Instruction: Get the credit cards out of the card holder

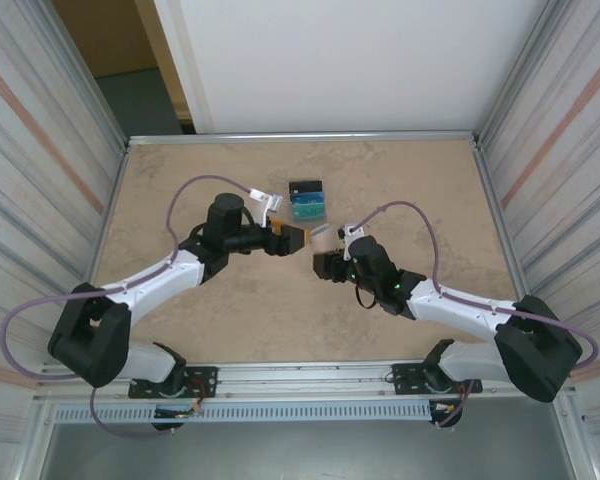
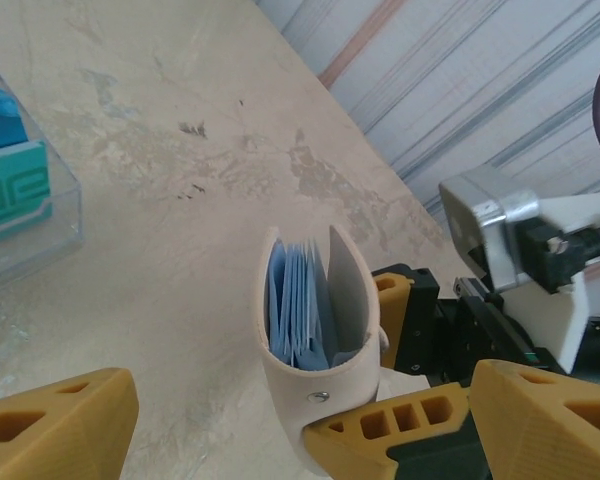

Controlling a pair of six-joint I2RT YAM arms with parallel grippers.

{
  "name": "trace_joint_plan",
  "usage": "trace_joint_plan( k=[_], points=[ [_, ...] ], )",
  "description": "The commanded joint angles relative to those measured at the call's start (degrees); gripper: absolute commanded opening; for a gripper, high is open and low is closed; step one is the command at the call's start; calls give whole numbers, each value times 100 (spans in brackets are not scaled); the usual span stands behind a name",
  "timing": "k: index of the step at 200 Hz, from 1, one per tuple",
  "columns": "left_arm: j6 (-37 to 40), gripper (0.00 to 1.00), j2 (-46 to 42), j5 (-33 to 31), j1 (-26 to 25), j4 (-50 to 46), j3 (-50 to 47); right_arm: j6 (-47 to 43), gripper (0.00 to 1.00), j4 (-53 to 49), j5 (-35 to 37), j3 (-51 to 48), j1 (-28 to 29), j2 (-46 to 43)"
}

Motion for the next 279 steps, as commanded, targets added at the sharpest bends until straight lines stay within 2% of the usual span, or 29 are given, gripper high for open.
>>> trace_joint_plan(
  k=[1,44,96,154,182,191,206,220,245,260,279],
  points=[
    [114,86,175,387,-110,153,215,-95,65,369,-119,226,63,45],
    [140,86,405,432,-268,191,372,-106,65,371,-163,289,104,76],
    [12,73,648,511,-284,369,397,-106,65,382,-155,329,183,47],
    [132,27,657,559,-295,313,440,-84,68,271,-123,394,209,-7],
    [652,10,478,541,-276,-146,574,-153,85,-197,-119,560,201,-203],
    [924,7,406,604,-252,-394,651,-198,90,-358,-163,598,197,-316],
    [1443,5,282,806,-166,-782,770,-284,96,-644,-425,652,133,-565],
    [1977,5,196,1246,-54,-1142,880,-332,100,-862,-747,679,32,-863],
    [2808,4,96,1715,30,-1808,1102,-306,99,-1131,-1624,643,-390,-1432],
    [3031,0,25,1875,66,-1912,1133,-228,99,-1139,-2200,561,-687,-1770],
    [3063,0,-57,2206,161,-1820,1091,-157,99,-1072,-2903,438,-1056,-2113]
  ],
)
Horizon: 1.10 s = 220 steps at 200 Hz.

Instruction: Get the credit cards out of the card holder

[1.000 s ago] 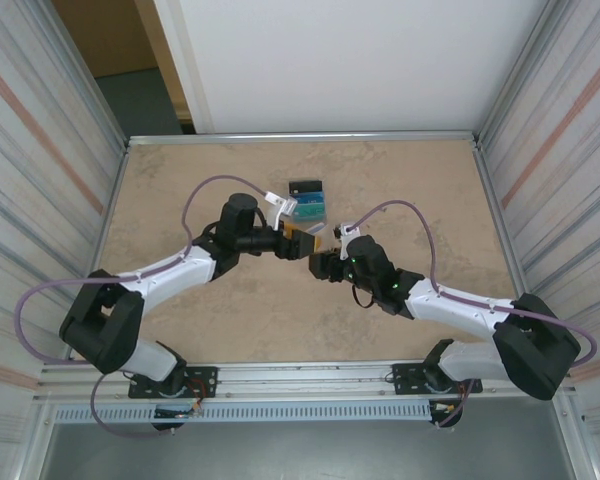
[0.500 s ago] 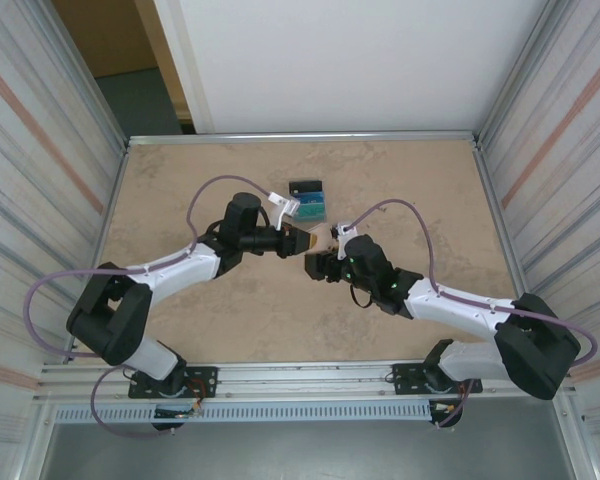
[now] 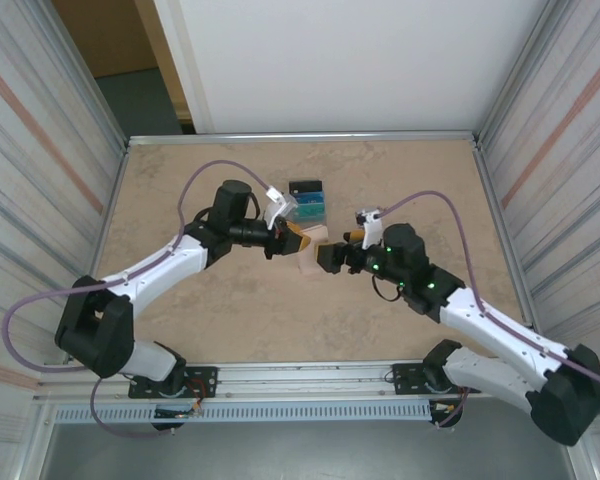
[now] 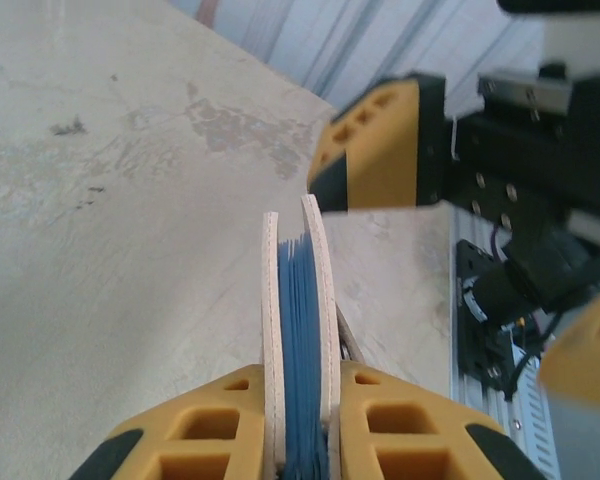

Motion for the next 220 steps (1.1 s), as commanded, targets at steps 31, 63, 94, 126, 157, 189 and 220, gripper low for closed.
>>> trace_joint_plan(
  k=[31,63,94,126,157,189,220],
  points=[
    [553,0,-316,1534,191,-54,164,-55,95,-21,-1907,-146,-574,-673],
    [476,0,-320,1937,182,97,166,-142,86,46,-2292,-138,-574,-585],
    [508,0,-320,2164,144,54,215,-162,73,205,-2536,-73,-575,-301],
    [591,0,-403,2254,82,45,192,-213,65,382,-2674,-4,-574,-37],
    [605,0,-393,2260,11,53,225,-157,50,639,-2872,47,-574,207],
    [518,7,-344,2031,6,45,274,-94,18,790,-2897,55,-566,309],
    [349,48,-475,1436,12,117,156,-148,2,621,-2467,31,-575,139]
  ],
)
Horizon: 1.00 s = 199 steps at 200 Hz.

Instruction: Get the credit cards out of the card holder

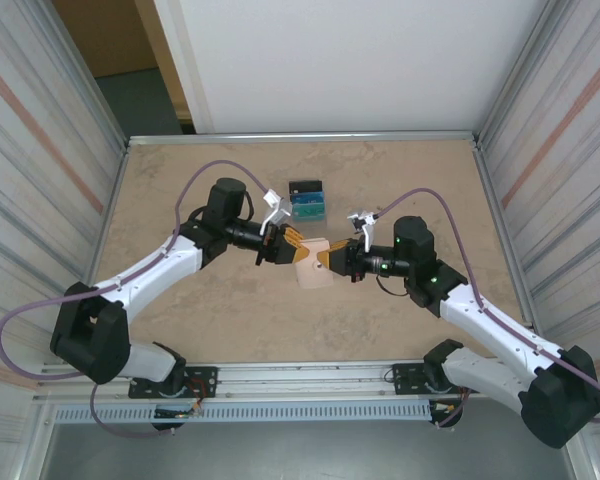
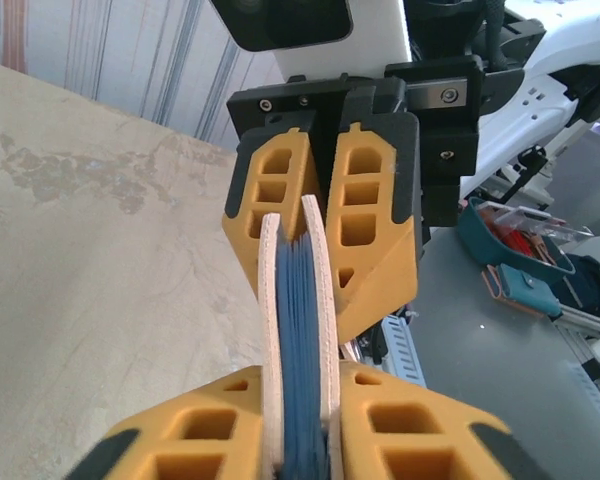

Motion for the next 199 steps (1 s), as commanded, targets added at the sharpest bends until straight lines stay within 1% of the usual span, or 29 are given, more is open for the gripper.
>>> trace_joint_plan(
  k=[1,11,20,26,40,60,79,98,126,156,199],
  points=[
    [-76,49,-304,-347,-56,171,124,10,2,17,370,98,-26,-115],
    [-194,56,-373,-615,-59,262,19,11,1,-58,599,79,-39,-191],
    [-323,66,-435,-864,-55,406,-109,39,1,-88,781,46,-47,-260],
    [-455,70,-481,-1015,-59,540,-193,69,1,-75,875,16,-64,-300],
    [-798,73,-566,-1307,-62,952,-469,188,1,47,1020,-58,-89,-378],
    [-1411,73,-589,-1396,-60,1659,-818,320,0,165,1213,-118,-121,-402],
    [-2013,72,-538,-1421,-55,2296,-1079,466,0,344,1046,-127,-189,-332],
    [-2349,72,-434,-1457,-56,2579,-1244,537,1,486,882,-97,-212,-217],
    [-2459,71,-316,-1301,-92,2622,-1281,590,1,615,742,-33,-210,-70],
    [-2456,70,-196,-1293,-191,2622,-1295,661,1,734,599,33,-203,51],
    [-2581,58,-51,-1143,-191,2712,-1330,657,2,689,563,127,-211,35]
  ],
)
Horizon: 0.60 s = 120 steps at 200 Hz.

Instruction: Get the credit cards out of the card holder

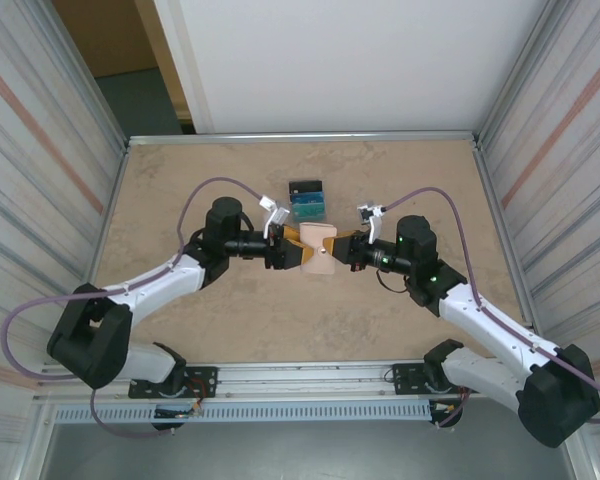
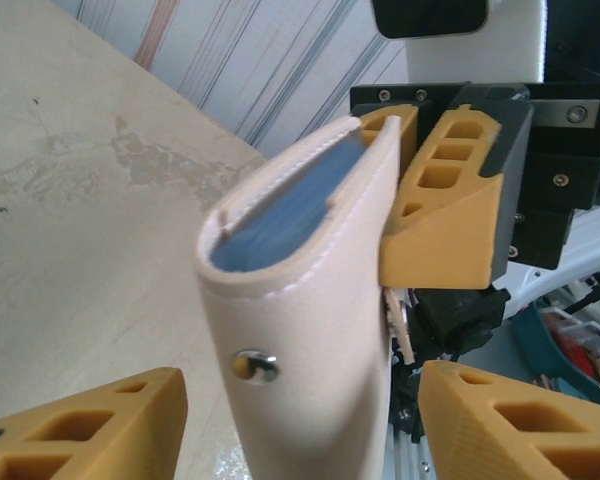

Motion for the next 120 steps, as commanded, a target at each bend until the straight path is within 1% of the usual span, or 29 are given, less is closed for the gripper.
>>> trace_joint_plan(
  k=[1,51,102,114,120],
  points=[
    [-124,58,56,203,-14,219,-77,123,2,274,-172,250,-27,-41],
    [-119,58,68,391,-9,210,-121,116,2,290,-126,260,-26,-121],
    [-100,54,121,512,-35,200,-96,134,2,290,-113,278,-26,-143],
    [-85,54,101,529,-44,182,-94,129,2,296,-110,287,-27,-149],
    [-72,56,87,522,-49,159,-106,122,2,307,-117,283,-31,-155]
  ],
)
